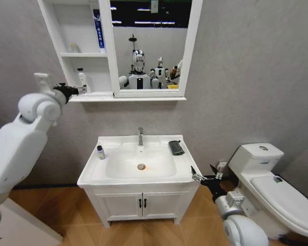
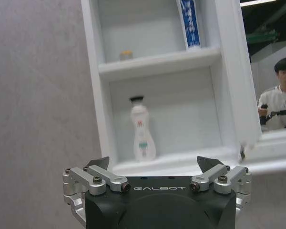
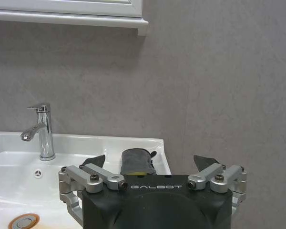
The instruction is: Move facial cleanser and shampoo from washbasin to cabinet, then wipe washbasin with towel.
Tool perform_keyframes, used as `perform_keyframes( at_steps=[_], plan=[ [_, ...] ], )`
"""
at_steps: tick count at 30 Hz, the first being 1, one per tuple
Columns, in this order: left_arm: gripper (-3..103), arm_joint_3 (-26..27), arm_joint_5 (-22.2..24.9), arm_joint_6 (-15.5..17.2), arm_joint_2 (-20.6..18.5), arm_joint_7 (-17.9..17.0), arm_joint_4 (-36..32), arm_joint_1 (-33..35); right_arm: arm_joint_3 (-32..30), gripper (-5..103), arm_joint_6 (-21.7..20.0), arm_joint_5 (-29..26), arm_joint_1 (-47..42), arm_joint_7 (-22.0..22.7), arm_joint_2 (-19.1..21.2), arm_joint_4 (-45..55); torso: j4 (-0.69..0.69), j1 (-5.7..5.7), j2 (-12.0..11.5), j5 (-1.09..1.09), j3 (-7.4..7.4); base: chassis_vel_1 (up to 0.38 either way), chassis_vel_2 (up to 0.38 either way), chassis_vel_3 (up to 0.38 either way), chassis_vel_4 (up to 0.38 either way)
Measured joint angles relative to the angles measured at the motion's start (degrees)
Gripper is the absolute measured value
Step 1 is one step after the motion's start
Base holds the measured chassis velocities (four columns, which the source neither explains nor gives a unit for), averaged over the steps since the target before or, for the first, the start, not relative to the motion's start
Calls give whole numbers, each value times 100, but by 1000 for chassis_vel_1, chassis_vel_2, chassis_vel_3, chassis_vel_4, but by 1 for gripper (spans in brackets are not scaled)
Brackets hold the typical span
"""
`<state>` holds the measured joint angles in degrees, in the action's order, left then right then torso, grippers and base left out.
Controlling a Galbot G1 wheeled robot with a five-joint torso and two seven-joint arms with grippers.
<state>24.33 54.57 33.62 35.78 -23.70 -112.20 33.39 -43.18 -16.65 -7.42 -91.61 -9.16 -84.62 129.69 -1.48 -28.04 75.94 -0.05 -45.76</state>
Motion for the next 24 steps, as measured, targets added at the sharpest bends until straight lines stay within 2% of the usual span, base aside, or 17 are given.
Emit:
perform_keyframes(
  at_steps=[1,2,3,4,5,8,10,13,14,17,24],
  plan=[
    [100,327,-157,-134,53,44,-172,576,15,100,5,12,-1,0,-8,0,-1,0,0,1,0,0,0,0,0],
    [100,327,-157,-134,53,44,-172,576,15,100,5,12,-1,0,-8,0,-1,0,0,1,0,0,0,0,0],
    [100,641,-443,-409,213,142,-354,1373,38,100,21,30,-9,-3,-15,-8,2,1,0,2,0,0,0,0,0],
    [100,720,-632,-629,354,176,-407,1750,40,100,30,42,-23,-5,-23,-9,2,0,0,2,0,0,0,0,0],
    [100,720,-632,-629,354,176,-407,1750,40,100,30,42,-23,-5,-23,-9,2,0,0,2,0,0,0,0,0],
    [100,696,-1167,-1180,877,236,-375,2394,34,100,42,53,-50,-6,-22,22,-2,0,0,3,0,0,0,0,0],
    [100,674,-1271,-1237,962,258,-351,2443,31,100,41,53,-49,-5,-13,30,-2,0,0,4,0,0,0,0,0],
    [100,491,-1873,-1541,1397,449,-64,2648,-5,100,35,31,-61,-4,18,57,-3,0,0,5,-1,0,0,0,0],
    [100,491,-1873,-1541,1397,449,-64,2648,-5,100,35,31,-61,-4,18,57,-3,0,0,5,-1,0,0,0,0],
    [100,273,-2463,-1914,1838,686,441,2803,-49,100,63,0,-109,-6,26,51,-2,-1,-1,3,-1,0,0,0,0],
    [100,-25,-2860,-2277,2259,1093,1366,2560,-63,100,69,-49,-97,-19,49,6,-2,-1,-1,4,-1,0,0,0,0]
  ],
)
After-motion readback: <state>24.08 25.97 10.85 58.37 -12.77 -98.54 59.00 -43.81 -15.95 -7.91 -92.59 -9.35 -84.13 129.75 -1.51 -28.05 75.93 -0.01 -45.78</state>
